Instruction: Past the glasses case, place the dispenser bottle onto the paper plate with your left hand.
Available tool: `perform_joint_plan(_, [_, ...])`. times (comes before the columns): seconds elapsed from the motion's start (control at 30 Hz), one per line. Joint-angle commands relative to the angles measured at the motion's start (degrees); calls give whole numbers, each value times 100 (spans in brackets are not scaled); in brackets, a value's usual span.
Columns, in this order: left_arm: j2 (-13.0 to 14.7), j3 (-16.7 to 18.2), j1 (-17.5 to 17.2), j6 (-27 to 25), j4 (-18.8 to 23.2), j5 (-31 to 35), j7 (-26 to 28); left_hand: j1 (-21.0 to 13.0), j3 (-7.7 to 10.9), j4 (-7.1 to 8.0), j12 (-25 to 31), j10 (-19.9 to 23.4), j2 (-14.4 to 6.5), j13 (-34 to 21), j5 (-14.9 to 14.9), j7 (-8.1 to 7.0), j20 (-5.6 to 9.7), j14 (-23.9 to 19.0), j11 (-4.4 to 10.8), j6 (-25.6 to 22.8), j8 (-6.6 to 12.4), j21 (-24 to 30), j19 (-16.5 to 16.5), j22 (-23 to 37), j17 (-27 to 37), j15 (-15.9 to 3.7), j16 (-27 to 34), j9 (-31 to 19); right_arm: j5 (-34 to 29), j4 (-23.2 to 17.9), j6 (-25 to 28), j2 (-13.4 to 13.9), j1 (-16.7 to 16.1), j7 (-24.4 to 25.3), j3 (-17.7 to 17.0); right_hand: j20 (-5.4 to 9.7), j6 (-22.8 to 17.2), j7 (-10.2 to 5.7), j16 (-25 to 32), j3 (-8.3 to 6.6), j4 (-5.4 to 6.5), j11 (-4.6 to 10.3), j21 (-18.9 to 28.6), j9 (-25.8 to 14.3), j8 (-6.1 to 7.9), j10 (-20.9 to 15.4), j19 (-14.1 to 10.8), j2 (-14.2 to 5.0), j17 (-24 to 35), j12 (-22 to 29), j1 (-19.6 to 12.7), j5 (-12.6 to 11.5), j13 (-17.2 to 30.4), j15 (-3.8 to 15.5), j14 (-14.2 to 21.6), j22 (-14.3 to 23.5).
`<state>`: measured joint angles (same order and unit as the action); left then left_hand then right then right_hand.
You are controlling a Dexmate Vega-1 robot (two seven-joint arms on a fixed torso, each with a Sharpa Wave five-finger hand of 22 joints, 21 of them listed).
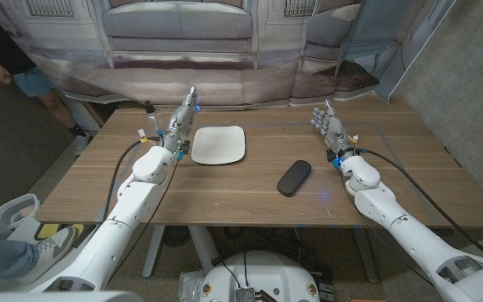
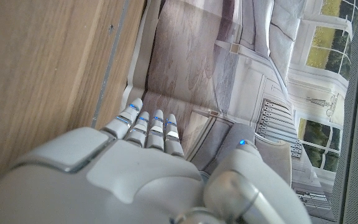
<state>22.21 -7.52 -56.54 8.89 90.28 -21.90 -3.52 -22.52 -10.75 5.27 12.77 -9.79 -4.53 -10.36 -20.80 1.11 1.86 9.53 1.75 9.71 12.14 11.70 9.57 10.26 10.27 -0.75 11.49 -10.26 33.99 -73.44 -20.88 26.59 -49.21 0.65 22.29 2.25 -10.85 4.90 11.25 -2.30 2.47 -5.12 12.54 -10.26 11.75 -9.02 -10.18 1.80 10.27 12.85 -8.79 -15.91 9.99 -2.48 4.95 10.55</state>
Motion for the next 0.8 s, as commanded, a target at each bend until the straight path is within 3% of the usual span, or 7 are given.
perform_joint_plan(0.03, [93,56,8,158,-32,-32,-113,-79,-14,-34,7,-136,-22,-15,-34,-36,318,243,51,187,27,16,657,11,13,-20,19,-25,-111,205,27,-65,161,-29,95,68,-28,-13,-10,16,4,-4,-20,-34,-17,10,-31,-7,17,-16,-15,-7,33,-5,29,7])
perform_joint_plan(0.8, [335,171,-200,101,454,21,71,-153,-15,-63,-19,-122,-51,-15,-33,-36,290,213,39,141,11,8,657,13,13,-10,-3,-25,-136,288,7,-102,257,-75,134,56,-44,-7,-17,37,11,-34,-28,-35,-26,51,-42,-26,23,-50,2,8,36,-21,50,11])
